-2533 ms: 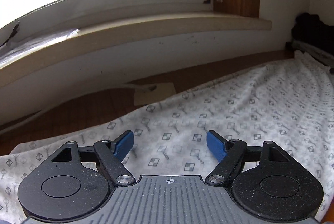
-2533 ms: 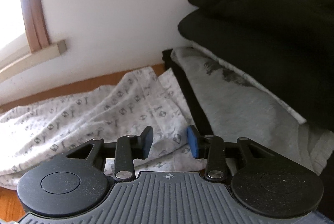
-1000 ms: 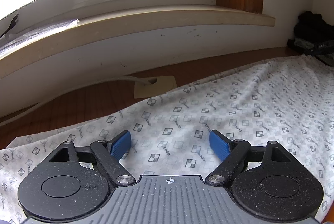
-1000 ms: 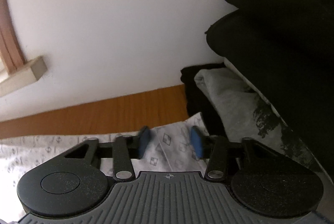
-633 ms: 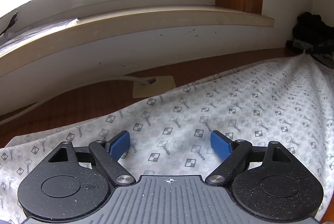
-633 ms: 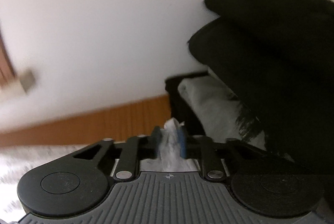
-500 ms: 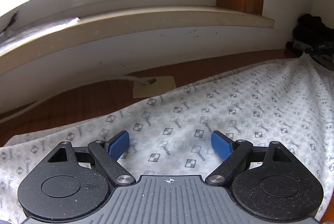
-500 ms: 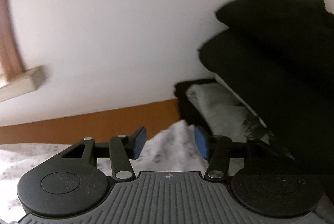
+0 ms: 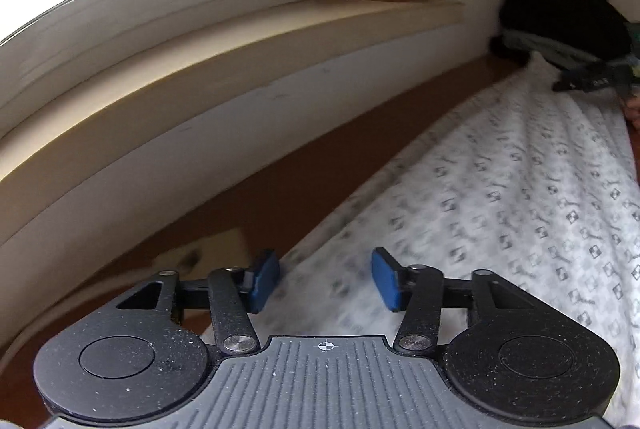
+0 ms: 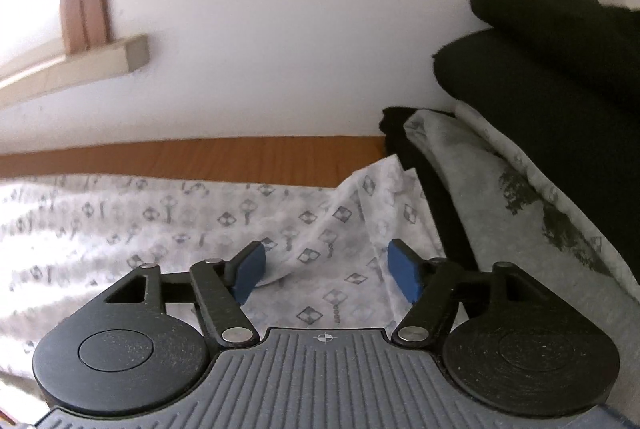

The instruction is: Fold clothes

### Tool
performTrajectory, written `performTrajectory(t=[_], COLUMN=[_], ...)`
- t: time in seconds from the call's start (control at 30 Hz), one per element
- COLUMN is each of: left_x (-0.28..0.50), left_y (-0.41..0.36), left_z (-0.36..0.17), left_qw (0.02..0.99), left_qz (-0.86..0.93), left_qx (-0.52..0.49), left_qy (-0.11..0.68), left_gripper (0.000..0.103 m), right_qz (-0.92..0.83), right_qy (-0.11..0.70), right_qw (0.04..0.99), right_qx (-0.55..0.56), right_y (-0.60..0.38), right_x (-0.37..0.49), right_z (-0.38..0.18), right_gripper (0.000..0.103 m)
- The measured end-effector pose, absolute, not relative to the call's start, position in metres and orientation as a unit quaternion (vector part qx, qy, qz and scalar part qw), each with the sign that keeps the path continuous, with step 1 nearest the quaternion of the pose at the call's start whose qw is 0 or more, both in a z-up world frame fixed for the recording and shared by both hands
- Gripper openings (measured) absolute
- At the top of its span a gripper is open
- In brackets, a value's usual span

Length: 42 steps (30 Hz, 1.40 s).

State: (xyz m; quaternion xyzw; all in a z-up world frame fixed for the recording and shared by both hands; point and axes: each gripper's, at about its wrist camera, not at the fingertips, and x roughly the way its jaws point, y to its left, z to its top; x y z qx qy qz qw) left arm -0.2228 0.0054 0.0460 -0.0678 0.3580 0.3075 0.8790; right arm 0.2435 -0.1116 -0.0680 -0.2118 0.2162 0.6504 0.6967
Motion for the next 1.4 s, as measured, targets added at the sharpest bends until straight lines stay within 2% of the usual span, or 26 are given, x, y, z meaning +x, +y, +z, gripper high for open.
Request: performTrajectory(t=[0.1,0.17,0.2,0.23,0.27,0.33,0.47,0.67,0.97,1.03,1.07,1.1,1.13,1.17,1.3,1.37,1.4], left_x=[-0.213,-0.209,-0.208,-0.206,-0.204,-0.204,-0.222,-0.205,-0.203,-0.201,-0.201,-0.202,-0.203,-0.204,-0.206,-0.206,-0.206], left_y=[0.007,0.004,0.003,0.002,0.000,-0.004,0.003,0.007,0.009,0.012,0.013,0.013,0.014,0.015,0.021,0.023,0.024], left_z=[0.045,0.045,0.045,0.045,0.044,0.046,0.071,0.057,0.037,0.035,0.034,0.033,0.033,0.033,0.032,0.032,0.032], left_qw=[0.885,0.888,0.888,0.888,0.888,0.890,0.899,0.878,0.876,0.876,0.877,0.878,0.878,0.877,0.876,0.871,0.869], left_qz=[0.292,0.285,0.286,0.286,0.287,0.291,0.344,0.358,0.351,0.351,0.351,0.351,0.353,0.355,0.362,0.369,0.373], left_qx=[-0.069,-0.065,-0.061,-0.056,-0.051,-0.038,-0.069,-0.058,-0.072,-0.075,-0.076,-0.078,-0.080,-0.082,-0.095,-0.095,-0.095], left_qy=[0.356,0.354,0.354,0.354,0.355,0.350,0.264,0.313,0.322,0.323,0.320,0.317,0.315,0.312,0.305,0.308,0.311], left_gripper=[0.037,0.021,0.016,0.004,0.001,0.000,0.000,0.000,0.001,0.001,0.001,0.001,0.001,0.001,0.001,0.001,0.001], right_qz=[0.650,0.651,0.650,0.649,0.648,0.647,0.640,0.636,0.624,0.620,0.617,0.616,0.616,0.616,0.596,0.596,0.596], right_qy=[0.216,0.216,0.216,0.215,0.216,0.218,0.222,0.227,0.230,0.246,0.251,0.252,0.250,0.243,0.223,0.239,0.239], right_qw=[0.697,0.696,0.697,0.698,0.698,0.699,0.706,0.710,0.730,0.728,0.727,0.726,0.724,0.727,0.759,0.753,0.749], right_qx=[-0.212,-0.212,-0.213,-0.214,-0.213,-0.211,-0.207,-0.200,-0.156,-0.161,-0.168,-0.175,-0.181,-0.180,-0.136,-0.147,-0.160], right_y=[-0.115,-0.117,-0.116,-0.112,-0.107,-0.105,-0.099,-0.096,-0.076,-0.060,-0.053,-0.048,-0.045,-0.046,-0.059,-0.054,-0.054], right_x=[0.243,0.242,0.241,0.241,0.242,0.242,0.241,0.237,0.242,0.243,0.243,0.243,0.242,0.242,0.247,0.245,0.242], right_z=[-0.067,-0.067,-0.067,-0.068,-0.069,-0.070,-0.071,-0.071,-0.054,-0.055,-0.057,-0.060,-0.061,-0.060,-0.045,-0.046,-0.048], right_gripper=[0.069,0.069,0.069,0.069,0.069,0.070,0.070,0.069,0.067,0.056,0.055,0.044,0.015,0.006,0.007,0.016,0.030])
